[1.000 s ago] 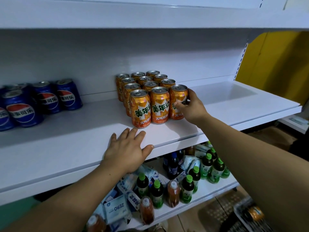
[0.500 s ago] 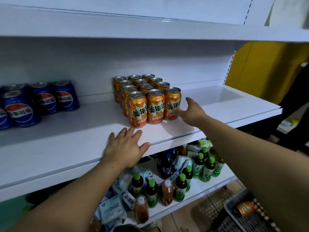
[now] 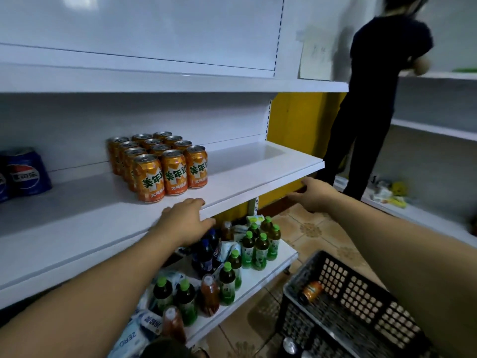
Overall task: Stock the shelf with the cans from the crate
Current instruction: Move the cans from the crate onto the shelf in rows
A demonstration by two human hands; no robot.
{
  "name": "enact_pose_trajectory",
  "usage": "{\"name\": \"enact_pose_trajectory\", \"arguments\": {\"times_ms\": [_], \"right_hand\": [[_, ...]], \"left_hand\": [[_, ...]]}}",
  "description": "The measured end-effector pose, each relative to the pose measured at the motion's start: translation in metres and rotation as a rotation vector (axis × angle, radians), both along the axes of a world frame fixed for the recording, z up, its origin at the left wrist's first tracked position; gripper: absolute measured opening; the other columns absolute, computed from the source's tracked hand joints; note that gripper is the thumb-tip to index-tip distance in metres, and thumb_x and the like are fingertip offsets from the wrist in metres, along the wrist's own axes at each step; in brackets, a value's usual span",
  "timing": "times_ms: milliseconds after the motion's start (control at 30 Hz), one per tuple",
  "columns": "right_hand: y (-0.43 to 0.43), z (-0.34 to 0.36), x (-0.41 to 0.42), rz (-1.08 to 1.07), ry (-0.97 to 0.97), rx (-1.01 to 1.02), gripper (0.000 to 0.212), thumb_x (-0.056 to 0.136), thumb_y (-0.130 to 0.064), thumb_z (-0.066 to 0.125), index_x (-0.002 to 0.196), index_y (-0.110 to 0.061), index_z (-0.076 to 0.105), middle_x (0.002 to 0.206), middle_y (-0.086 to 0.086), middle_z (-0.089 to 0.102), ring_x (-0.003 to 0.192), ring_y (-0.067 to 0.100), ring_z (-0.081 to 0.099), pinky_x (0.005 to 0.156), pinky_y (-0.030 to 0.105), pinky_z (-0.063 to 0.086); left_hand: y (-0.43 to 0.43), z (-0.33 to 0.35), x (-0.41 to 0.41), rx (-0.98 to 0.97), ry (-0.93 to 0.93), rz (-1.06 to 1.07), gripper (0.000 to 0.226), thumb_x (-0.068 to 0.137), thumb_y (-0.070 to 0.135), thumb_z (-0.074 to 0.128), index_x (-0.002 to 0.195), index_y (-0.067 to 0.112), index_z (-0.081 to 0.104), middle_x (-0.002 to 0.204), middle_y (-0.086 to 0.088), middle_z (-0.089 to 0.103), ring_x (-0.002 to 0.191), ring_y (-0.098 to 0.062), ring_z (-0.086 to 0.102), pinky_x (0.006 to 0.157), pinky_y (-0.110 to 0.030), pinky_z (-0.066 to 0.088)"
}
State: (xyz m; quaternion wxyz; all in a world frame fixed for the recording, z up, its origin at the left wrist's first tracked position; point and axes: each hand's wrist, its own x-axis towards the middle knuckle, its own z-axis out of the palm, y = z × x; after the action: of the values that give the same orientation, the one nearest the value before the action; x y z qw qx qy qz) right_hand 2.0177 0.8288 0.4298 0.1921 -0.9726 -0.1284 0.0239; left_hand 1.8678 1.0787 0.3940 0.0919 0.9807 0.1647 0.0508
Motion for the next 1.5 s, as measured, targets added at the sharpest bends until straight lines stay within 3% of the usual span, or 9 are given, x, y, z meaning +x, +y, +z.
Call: {"name": "enact_pose_trajectory", "arguments": {"times_ms": [167, 367, 600, 833, 1100, 1267, 1400, 1500], "right_hand": [[-0.054, 0.0, -0.033, -0.086, -0.031, -0.05, 0.066, 0.095, -0.044, 0.055, 0.148, -0.013, 0.032, 0.144, 0.01, 0.045, 0.126, 0.029, 0.049, 0.095, 0.035, 0.044], [-0.123, -0.003, -0.054, -0.162, 0.006, -0.116, 0.073, 0.092, -0.049, 0.057, 0.15, -0.017, 0.028, 0.151, 0.009, 0.037, 0.134, 0.028, 0.041, 0.103, 0.038, 0.039], [-0.193, -0.036, -0.036, -0.215, 0.067, -0.16, 0.076, 0.091, -0.052, 0.056, 0.152, -0.016, 0.026, 0.154, 0.007, 0.034, 0.138, 0.027, 0.037, 0.11, 0.039, 0.036], [-0.251, -0.148, 0.009, -0.286, 0.332, -0.161, 0.074, 0.093, -0.053, 0.052, 0.151, -0.017, 0.024, 0.154, 0.008, 0.033, 0.137, 0.028, 0.036, 0.109, 0.038, 0.035], [-0.278, -0.28, 0.104, -0.328, 0.6, -0.088, 0.077, 0.096, -0.052, 0.048, 0.154, -0.012, 0.016, 0.158, 0.011, 0.024, 0.139, 0.029, 0.034, 0.109, 0.035, 0.035], [-0.269, -0.375, 0.175, -0.327, 0.659, -0.014, 0.074, 0.096, -0.051, 0.049, 0.152, -0.011, 0.021, 0.154, 0.013, 0.031, 0.134, 0.031, 0.04, 0.102, 0.034, 0.038], [-0.254, -0.454, 0.222, -0.322, 0.712, 0.032, 0.074, 0.096, -0.046, 0.052, 0.152, -0.01, 0.021, 0.151, 0.014, 0.037, 0.129, 0.031, 0.046, 0.098, 0.031, 0.04], [-0.238, -0.508, 0.25, -0.314, 0.745, 0.047, 0.074, 0.096, -0.044, 0.053, 0.152, -0.008, 0.021, 0.15, 0.016, 0.037, 0.128, 0.031, 0.046, 0.098, 0.031, 0.04]], "left_hand": [[-0.098, -0.005, 0.029, -0.224, 0.205, -0.283, 0.077, 0.082, 0.058, 0.059, 0.146, 0.024, 0.033, 0.148, -0.004, 0.04, 0.128, -0.025, 0.045, 0.102, -0.036, 0.041], [-0.183, -0.014, 0.043, -0.228, 0.28, -0.525, 0.076, 0.087, 0.053, 0.056, 0.149, 0.019, 0.027, 0.152, -0.005, 0.034, 0.134, -0.025, 0.04, 0.106, -0.035, 0.038], [-0.233, -0.04, 0.075, -0.281, 0.333, -0.625, 0.066, 0.092, 0.044, 0.056, 0.147, 0.017, 0.03, 0.152, -0.004, 0.034, 0.135, -0.024, 0.038, 0.104, -0.031, 0.034], [-0.266, -0.139, 0.136, -0.24, 0.638, -0.551, 0.071, 0.089, 0.047, 0.058, 0.146, 0.015, 0.03, 0.149, -0.009, 0.037, 0.129, -0.026, 0.044, 0.101, -0.031, 0.039], [-0.29, -0.258, 0.231, -0.313, 0.755, -0.435, 0.078, 0.09, 0.048, 0.056, 0.151, 0.017, 0.019, 0.156, -0.008, 0.024, 0.138, -0.026, 0.034, 0.108, -0.033, 0.035], [-0.296, -0.347, 0.296, -0.46, 0.775, -0.31, 0.074, 0.091, 0.042, 0.058, 0.15, 0.02, 0.02, 0.151, -0.008, 0.033, 0.13, -0.026, 0.043, 0.098, -0.028, 0.038], [-0.294, -0.424, 0.341, -0.598, 0.791, -0.176, 0.075, 0.09, 0.04, 0.061, 0.15, 0.019, 0.021, 0.148, -0.008, 0.038, 0.128, -0.027, 0.044, 0.102, -0.033, 0.039], [-0.29, -0.475, 0.364, -0.657, 0.793, -0.083, 0.069, 0.091, 0.036, 0.06, 0.147, 0.016, 0.025, 0.144, -0.008, 0.041, 0.118, -0.024, 0.047, 0.091, -0.028, 0.038]]}}
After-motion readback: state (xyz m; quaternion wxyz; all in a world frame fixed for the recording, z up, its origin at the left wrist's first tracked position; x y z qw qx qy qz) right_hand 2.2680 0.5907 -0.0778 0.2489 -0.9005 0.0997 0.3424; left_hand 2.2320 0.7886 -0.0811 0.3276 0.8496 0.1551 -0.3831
